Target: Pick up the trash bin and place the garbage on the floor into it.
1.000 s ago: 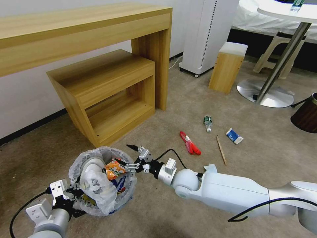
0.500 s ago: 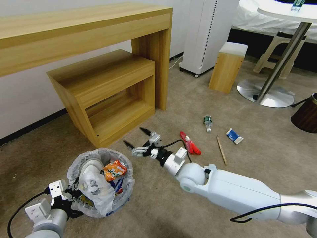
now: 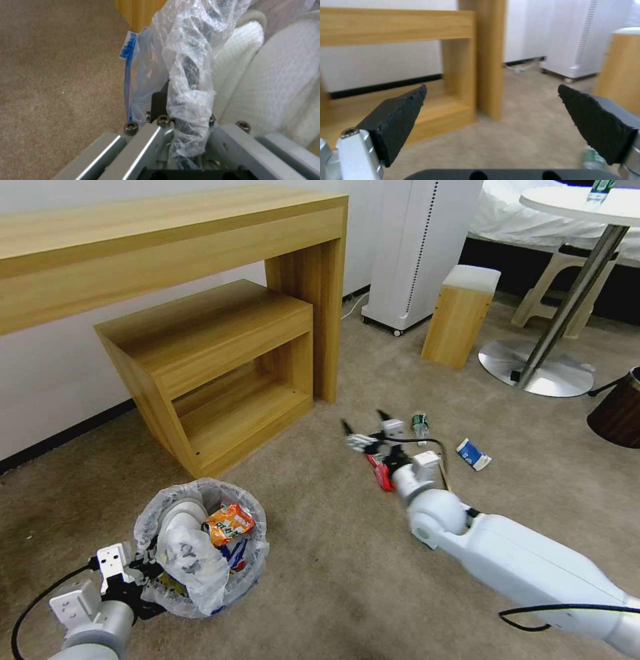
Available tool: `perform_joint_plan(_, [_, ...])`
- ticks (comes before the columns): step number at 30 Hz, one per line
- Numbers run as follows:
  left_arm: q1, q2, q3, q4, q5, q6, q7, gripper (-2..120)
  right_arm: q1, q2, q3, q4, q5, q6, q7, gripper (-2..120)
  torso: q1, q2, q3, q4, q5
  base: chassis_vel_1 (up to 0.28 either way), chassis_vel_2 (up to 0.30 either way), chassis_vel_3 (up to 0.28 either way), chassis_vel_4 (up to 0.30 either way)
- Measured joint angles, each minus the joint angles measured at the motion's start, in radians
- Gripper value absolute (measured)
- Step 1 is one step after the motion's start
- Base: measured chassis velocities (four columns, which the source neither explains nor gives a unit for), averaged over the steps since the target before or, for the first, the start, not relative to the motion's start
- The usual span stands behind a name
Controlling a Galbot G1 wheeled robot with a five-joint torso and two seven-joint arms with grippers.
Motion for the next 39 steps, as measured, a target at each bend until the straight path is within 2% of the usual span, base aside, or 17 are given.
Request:
perform_joint_plan(3, [-0.002,0.0,0.005,0.005,0.007,-0.001,0.001,0,-0.045,-0.018,0.058,-0.002,-0.008,-0.001,0.022,100,0.0,0.0,0.0,0.0002,-0.0003,0.0,0.0,0.0,0.0])
perform_joint_plan(11, [0.006,0.001,0.005,0.001,0.01,-0.003,0.002,0,-0.115,-0.03,0.121,-0.007,-0.034,0.011,0.034,100,0.0,0.0,0.0,0.0002,-0.0002,-0.034,-0.032,-0.027,-0.03])
perform_joint_plan(25, [0.012,0.0,0.004,-0.009,0.011,-0.006,0.002,0,-0.167,-0.012,0.162,-0.014,-0.081,0.026,0.039,100,0.0,0.0,0.0,0.0001,-0.0004,-0.098,-0.082,-0.088,-0.104])
perform_joint_plan(31, [0.01,-0.005,0.004,-0.01,0.01,-0.007,0.001,0,-0.185,0.003,0.181,-0.046,-0.128,0.081,-0.006,100,0.0,0.0,0.0,-0.0008,-0.0004,-0.093,-0.102,-0.113,-0.101])
perform_joint_plan(33, [0.01,-0.005,0.004,-0.01,0.01,-0.007,0.001,0,-0.186,0.005,0.182,-0.051,-0.136,0.089,-0.013,100,0.0,0.0,0.0,-0.0007,-0.0004,-0.04,-0.059,-0.057,-0.028])
perform_joint_plan(36, [0.01,-0.007,0.001,-0.011,0.009,-0.007,-0.005,0,-0.195,0.012,0.19,-0.065,-0.162,0.123,-0.038,100,0.0,0.0,0.0,0.0007,-0.0004,0.0,0.0,0.0,0.0])
perform_joint_plan(39, [0.01,-0.008,-0.002,-0.012,0.008,-0.007,-0.005,0,-0.201,0.015,0.192,-0.066,-0.163,0.132,-0.042,100,0.0,0.0,0.0,0.0006,-0.0004,0.0,0.0,0.0,0.0])
